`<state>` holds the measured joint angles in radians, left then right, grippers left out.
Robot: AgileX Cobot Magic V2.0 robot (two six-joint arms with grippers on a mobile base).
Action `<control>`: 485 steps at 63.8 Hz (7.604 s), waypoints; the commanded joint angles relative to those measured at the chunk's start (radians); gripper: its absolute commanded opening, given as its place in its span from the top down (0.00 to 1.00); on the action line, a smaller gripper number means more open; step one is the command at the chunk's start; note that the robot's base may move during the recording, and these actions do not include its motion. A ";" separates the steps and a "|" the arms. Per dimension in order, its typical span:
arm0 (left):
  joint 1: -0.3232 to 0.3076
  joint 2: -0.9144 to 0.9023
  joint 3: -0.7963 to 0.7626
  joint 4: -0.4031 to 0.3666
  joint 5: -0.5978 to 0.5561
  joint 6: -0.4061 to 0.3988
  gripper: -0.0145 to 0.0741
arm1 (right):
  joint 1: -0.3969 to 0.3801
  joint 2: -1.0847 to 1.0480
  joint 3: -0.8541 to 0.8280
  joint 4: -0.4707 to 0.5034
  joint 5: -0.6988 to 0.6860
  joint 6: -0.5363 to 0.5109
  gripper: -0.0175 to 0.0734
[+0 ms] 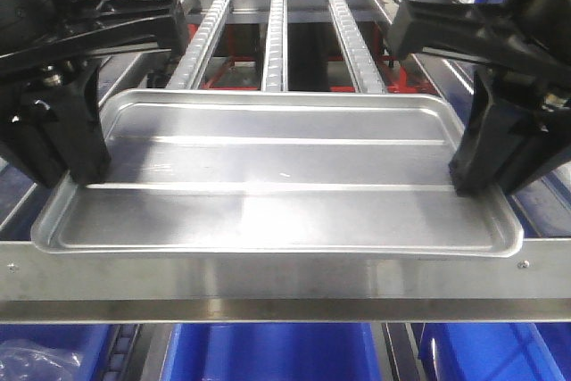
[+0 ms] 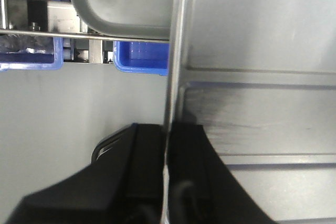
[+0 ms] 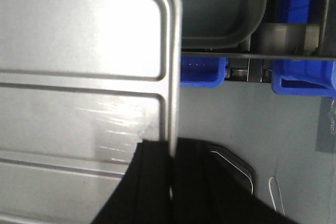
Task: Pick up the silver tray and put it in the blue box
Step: 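Lift the tray with both grippers and pull it off the shelf, then hold the tray level in both grippers while the base drives to the bins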
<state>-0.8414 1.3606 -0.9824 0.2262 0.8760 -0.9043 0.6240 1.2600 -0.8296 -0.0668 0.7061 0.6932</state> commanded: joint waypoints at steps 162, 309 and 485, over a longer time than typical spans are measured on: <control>-0.006 -0.034 -0.025 0.020 -0.019 -0.012 0.85 | -0.004 -0.028 -0.026 -0.021 -0.044 0.000 0.75; -0.006 -0.034 -0.025 0.019 -0.019 -0.012 0.85 | -0.004 -0.028 -0.026 -0.021 -0.050 0.000 0.75; -0.006 -0.034 -0.025 0.021 -0.019 -0.012 0.85 | -0.004 -0.028 -0.026 -0.021 -0.049 0.000 0.75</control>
<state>-0.8414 1.3606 -0.9824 0.2305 0.8753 -0.9080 0.6240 1.2600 -0.8296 -0.0709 0.6992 0.6932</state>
